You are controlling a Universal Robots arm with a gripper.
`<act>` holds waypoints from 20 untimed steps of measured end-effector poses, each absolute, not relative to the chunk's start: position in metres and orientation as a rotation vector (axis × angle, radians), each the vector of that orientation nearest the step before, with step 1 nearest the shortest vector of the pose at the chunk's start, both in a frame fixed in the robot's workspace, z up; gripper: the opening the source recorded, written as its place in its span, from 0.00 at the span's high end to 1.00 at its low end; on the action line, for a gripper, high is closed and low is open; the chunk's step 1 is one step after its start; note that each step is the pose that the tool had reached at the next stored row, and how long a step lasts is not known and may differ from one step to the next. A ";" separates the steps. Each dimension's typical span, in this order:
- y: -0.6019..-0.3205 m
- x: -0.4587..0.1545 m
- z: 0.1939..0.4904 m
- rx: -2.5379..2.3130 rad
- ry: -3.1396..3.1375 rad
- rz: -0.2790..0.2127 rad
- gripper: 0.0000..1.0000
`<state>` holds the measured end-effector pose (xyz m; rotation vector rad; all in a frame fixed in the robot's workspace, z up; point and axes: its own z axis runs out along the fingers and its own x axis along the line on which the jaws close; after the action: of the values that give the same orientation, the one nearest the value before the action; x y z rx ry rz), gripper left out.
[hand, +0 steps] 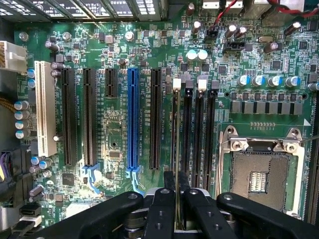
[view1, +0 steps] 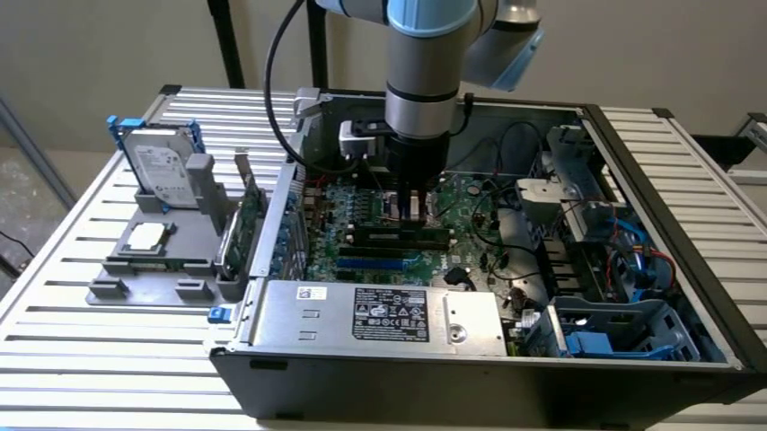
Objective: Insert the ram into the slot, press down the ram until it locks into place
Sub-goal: 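Insert the ram into the slot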
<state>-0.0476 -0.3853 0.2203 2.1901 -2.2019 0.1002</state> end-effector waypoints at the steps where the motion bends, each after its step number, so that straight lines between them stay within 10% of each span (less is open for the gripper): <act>1: -0.385 -0.048 0.220 2.190 -2.202 0.100 0.85; 20: -0.385 -0.048 0.244 2.186 -2.197 0.088 0.89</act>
<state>-0.0476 -0.3853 0.2439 2.1859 -2.1970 0.0882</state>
